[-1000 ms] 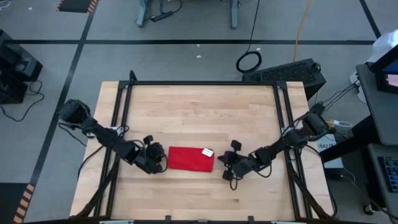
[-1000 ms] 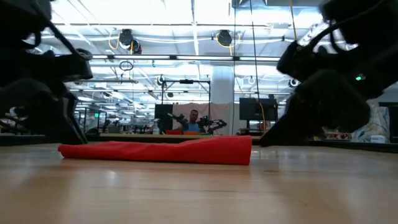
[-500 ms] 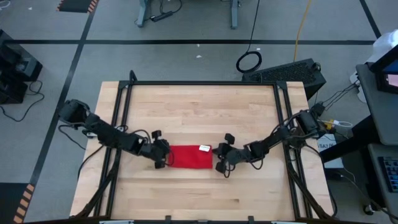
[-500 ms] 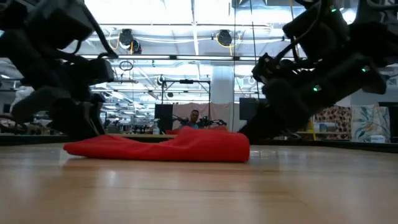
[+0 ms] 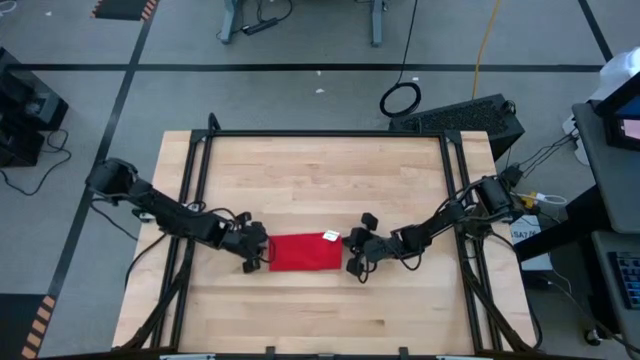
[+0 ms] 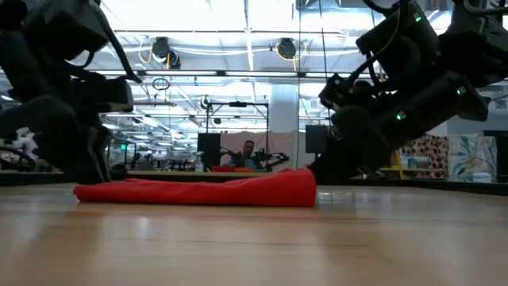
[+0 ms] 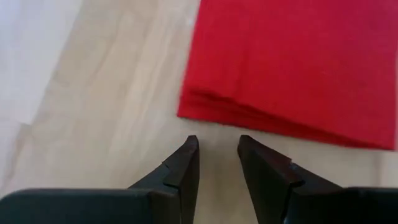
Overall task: Roll napkin
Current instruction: Fold the red napkin
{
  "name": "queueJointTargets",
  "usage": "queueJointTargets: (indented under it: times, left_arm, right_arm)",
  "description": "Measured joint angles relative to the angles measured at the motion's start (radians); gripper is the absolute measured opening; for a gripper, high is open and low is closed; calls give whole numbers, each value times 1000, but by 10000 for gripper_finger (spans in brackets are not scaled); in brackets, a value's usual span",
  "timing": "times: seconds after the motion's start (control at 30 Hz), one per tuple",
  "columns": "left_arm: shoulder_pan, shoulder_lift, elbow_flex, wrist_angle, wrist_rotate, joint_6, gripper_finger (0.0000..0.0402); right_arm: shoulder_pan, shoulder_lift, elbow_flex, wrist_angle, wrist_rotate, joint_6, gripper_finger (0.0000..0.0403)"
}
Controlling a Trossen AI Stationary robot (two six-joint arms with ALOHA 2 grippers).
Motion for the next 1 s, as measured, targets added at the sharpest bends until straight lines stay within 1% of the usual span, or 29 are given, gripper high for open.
queueJointTargets:
  times: [0.1,0.2,0.27,0.37,0.43,0.57,0.7,0.87,1.0]
  left_arm:
    - [-21,-16,-2,46,20,2,122]
    - [-37,-25,-2,110,5,4,122]
    - [-48,-23,-2,108,-10,-3,122]
    - [-52,-3,-2,88,-61,-10,122]
    - [-50,13,-11,85,-73,2,122]
    - [-36,44,-22,115,-72,16,122]
    - [-23,55,-22,130,-70,50,122]
    - [13,60,-25,203,-71,187,122]
    - [74,59,-25,231,-128,257,122]
  right_arm:
    - [1,-27,0,-5,1,-11,0]
    - [1,-68,0,-39,0,-33,0]
    - [1,-104,0,-107,0,-35,0]
    - [2,-156,0,-233,0,-28,0]
    - [10,-179,0,-287,0,-26,0]
    - [41,-185,0,-306,-6,-33,0]
    - [70,-132,0,-207,-7,-35,0]
    - [69,-1,1,57,-6,-53,0]
    - [59,116,3,185,6,19,0]
